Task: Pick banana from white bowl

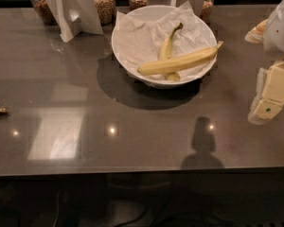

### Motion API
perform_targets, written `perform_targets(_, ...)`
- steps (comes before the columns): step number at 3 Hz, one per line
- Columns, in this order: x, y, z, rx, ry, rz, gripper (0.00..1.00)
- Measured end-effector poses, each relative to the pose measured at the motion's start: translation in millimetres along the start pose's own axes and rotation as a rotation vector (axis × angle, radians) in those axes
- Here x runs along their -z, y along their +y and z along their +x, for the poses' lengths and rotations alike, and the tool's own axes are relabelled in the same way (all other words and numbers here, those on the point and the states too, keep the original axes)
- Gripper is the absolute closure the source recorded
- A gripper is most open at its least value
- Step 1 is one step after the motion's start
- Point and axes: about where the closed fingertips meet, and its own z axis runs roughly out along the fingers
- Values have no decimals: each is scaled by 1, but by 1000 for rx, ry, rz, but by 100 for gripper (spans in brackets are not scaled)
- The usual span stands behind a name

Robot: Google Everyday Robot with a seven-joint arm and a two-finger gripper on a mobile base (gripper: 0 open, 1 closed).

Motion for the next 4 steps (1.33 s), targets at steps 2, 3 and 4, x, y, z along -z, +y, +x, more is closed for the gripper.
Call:
perform_targets(2,-1,-7,-12,5,-74,26,0)
perform_targets(3,-6,-23,-32,18,-177,72,0)
perform_targets(4,-15,-45,-49,37,-261,118,0)
